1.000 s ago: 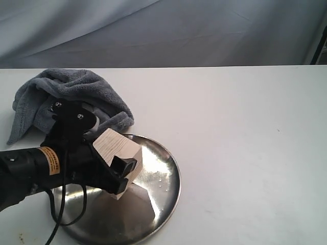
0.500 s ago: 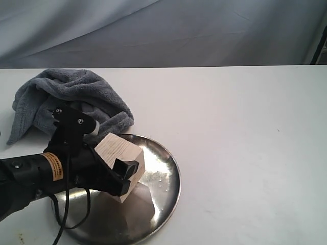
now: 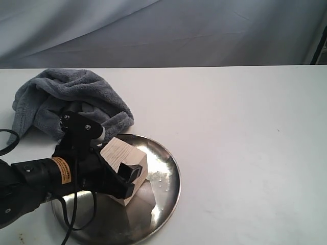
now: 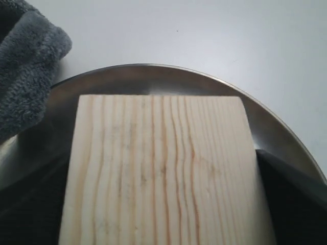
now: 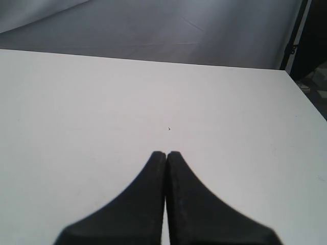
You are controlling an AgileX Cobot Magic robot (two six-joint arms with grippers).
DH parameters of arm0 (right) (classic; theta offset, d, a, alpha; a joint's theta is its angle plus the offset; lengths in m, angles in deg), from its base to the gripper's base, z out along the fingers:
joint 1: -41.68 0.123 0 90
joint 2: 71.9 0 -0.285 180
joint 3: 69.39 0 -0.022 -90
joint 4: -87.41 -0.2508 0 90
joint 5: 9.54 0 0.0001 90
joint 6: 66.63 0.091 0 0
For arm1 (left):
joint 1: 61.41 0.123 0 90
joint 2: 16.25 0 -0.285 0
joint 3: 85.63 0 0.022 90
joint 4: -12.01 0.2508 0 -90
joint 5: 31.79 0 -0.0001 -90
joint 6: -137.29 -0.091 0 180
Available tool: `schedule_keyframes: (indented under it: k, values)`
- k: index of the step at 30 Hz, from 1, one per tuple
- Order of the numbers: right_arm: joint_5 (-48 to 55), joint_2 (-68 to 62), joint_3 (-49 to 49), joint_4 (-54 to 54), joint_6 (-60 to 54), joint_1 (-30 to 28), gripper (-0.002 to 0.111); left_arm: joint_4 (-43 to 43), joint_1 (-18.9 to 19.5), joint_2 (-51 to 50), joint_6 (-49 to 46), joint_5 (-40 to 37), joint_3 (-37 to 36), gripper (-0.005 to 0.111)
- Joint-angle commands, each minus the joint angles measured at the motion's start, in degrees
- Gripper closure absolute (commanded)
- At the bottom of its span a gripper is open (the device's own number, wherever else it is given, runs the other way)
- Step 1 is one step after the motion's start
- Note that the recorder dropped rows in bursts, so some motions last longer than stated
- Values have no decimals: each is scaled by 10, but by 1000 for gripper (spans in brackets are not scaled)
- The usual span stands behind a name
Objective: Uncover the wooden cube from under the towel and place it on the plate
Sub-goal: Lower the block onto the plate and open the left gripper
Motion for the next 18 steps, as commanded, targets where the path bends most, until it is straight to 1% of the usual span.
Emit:
schedule_keyframes:
  k: [1,8,14,16,17,18]
  values:
    - [-1,2,2,-2,1,1,108,-1,1,3,0,31,1,107]
    - [-1,2,2,-2,1,1,108,-1,1,3,1,3,1,106]
    - [-1,2,2,-2,1,1,108,-1,1,3,1,10,1,105]
    - [-1,2,2,-2,1,1,108,-1,1,3,1,5,1,93]
    - [-1,2,2,-2,1,1,108,-1,1,3,1,5,1,76]
    - [-1,2,2,-2,1,1,108,-1,1,3,1,9,1,67]
